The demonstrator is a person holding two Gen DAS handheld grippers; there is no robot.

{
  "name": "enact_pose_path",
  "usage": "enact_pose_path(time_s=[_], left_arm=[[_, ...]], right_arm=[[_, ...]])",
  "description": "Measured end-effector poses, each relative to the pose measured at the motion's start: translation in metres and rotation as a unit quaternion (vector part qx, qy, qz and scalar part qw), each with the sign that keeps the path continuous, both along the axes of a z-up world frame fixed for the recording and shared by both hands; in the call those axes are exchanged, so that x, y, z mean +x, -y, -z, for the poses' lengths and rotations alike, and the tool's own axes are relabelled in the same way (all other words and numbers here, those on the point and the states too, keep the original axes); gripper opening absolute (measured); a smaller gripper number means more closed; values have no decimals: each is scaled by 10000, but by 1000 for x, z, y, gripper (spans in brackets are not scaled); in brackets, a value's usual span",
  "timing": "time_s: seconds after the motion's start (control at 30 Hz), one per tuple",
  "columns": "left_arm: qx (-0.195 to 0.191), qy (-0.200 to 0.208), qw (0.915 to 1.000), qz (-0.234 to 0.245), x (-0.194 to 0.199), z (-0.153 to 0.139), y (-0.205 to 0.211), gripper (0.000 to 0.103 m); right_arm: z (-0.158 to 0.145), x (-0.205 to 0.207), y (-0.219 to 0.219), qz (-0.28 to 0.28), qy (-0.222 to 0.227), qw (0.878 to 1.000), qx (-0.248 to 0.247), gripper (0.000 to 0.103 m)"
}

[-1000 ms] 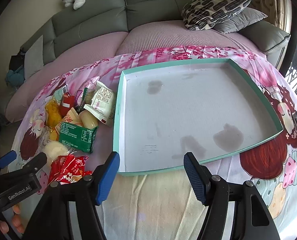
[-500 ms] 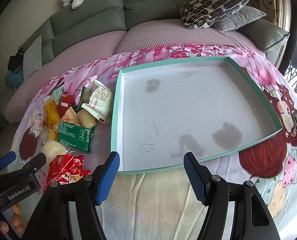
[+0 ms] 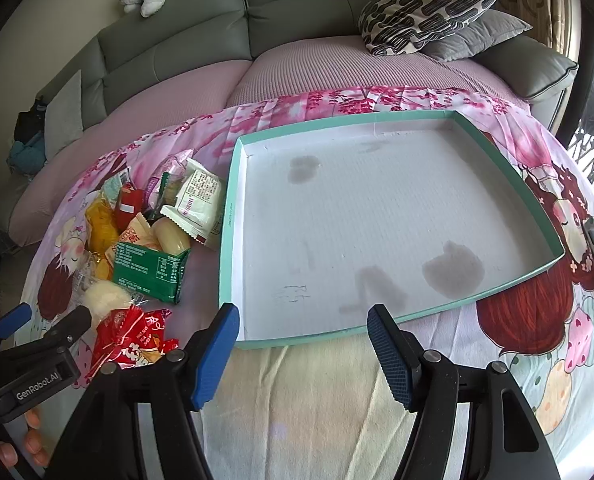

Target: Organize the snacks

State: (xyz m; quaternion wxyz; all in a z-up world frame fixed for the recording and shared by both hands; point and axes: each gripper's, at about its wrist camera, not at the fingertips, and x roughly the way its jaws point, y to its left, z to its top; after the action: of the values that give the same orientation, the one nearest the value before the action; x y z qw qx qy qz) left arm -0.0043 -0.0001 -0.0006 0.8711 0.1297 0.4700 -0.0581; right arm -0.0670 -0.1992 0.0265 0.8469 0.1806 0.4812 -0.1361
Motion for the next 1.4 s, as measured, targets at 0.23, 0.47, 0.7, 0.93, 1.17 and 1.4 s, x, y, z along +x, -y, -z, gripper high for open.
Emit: enact_pose_path(time_s=[0.23, 0.47, 0.7, 0.93, 1.17, 1.4], left_arm=[[3, -2, 10000, 6, 0, 0, 0, 103], [15, -11, 10000, -3, 0, 1, 0, 103], [12, -11, 10000, 0, 0, 1, 0, 103], [-26, -16, 10000, -47, 1, -1, -2, 103], [-122, -12, 9998, -153, 3, -3, -7, 103], [-369, 28, 9974, -621, 9, -7, -28, 103]], right_arm=[[0, 0, 0, -9, -1, 10000, 6, 70], [0, -1, 1, -19, 3, 10000, 11, 70], [1, -1, 2, -26, 2, 10000, 14, 70], [2, -2, 2, -43, -28, 10000, -3, 70], [1, 0, -1, -129, -75, 9999, -46, 70], [-3, 2, -14, -372, 26, 9993, -104, 70]])
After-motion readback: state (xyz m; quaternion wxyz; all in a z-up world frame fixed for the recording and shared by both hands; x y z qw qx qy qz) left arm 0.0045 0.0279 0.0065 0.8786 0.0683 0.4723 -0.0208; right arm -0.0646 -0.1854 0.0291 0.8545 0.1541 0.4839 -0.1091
